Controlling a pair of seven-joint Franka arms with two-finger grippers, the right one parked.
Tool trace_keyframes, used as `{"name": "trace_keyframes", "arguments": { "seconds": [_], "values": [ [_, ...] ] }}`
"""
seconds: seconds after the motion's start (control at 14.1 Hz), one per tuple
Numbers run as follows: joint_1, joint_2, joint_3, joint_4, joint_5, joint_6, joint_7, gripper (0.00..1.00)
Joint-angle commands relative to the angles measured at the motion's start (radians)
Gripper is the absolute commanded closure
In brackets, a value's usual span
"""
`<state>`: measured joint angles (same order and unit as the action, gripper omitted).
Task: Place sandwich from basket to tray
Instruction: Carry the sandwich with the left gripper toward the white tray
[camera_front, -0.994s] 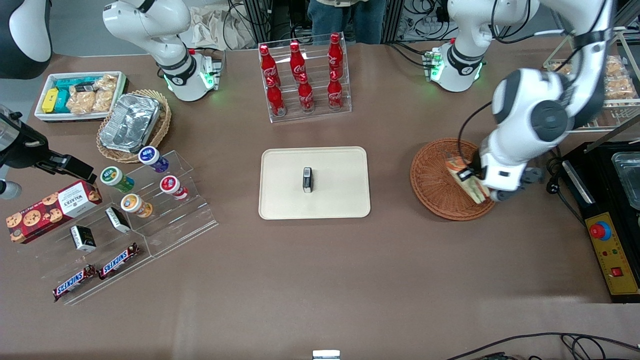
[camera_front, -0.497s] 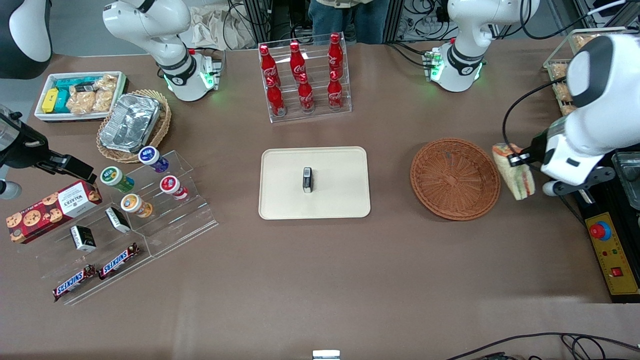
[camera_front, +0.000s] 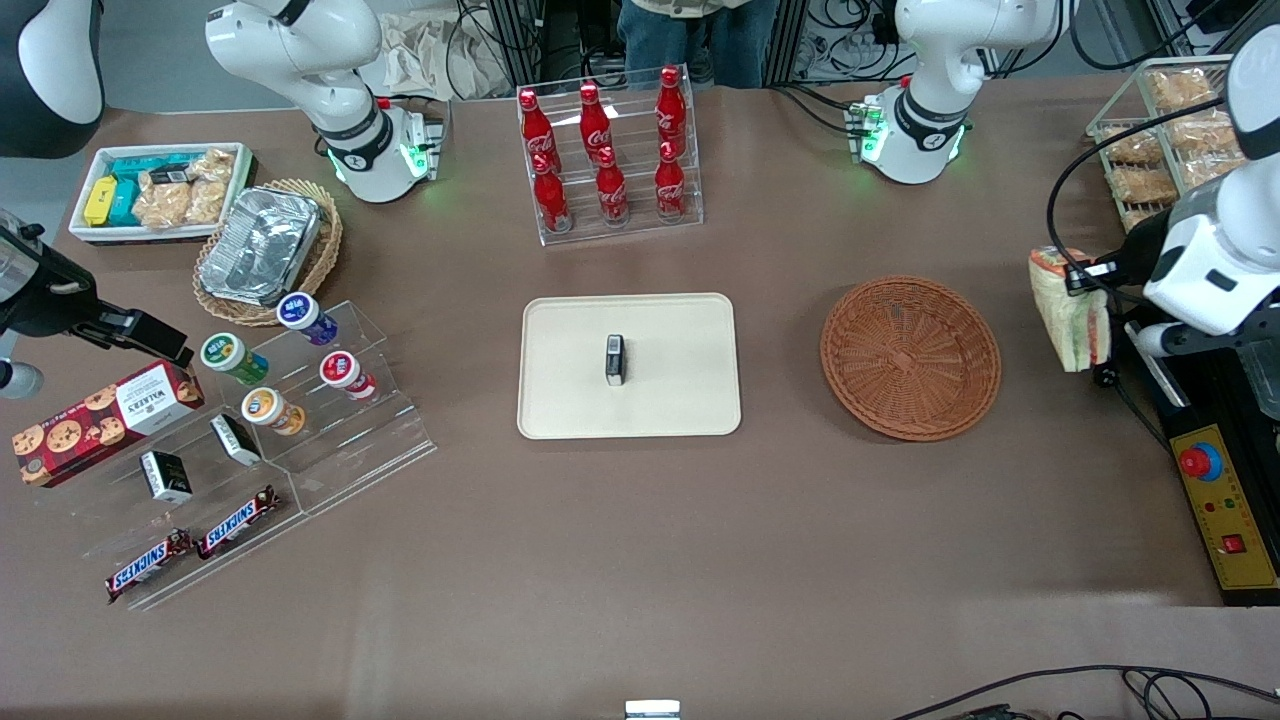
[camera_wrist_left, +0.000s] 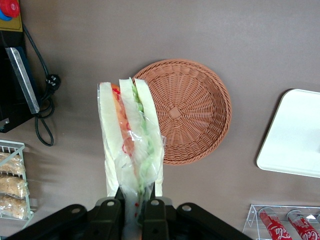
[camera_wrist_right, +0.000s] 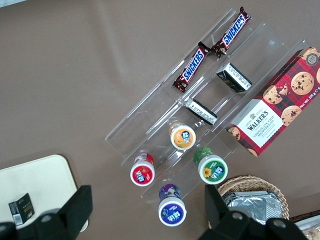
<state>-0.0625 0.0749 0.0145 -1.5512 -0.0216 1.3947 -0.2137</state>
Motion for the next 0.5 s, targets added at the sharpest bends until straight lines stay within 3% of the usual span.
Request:
{"name": "trace_keyframes", "arguments": {
  "seconds": [0.0,0.43],
  "values": [
    [0.0,0.023,-0.001,0.042,0.0,-0.033,0.017,1.0],
    [-0.083,0.045,-0.014,0.042,-0.006,-0.028,-0.11,1.0]
  ]
}}
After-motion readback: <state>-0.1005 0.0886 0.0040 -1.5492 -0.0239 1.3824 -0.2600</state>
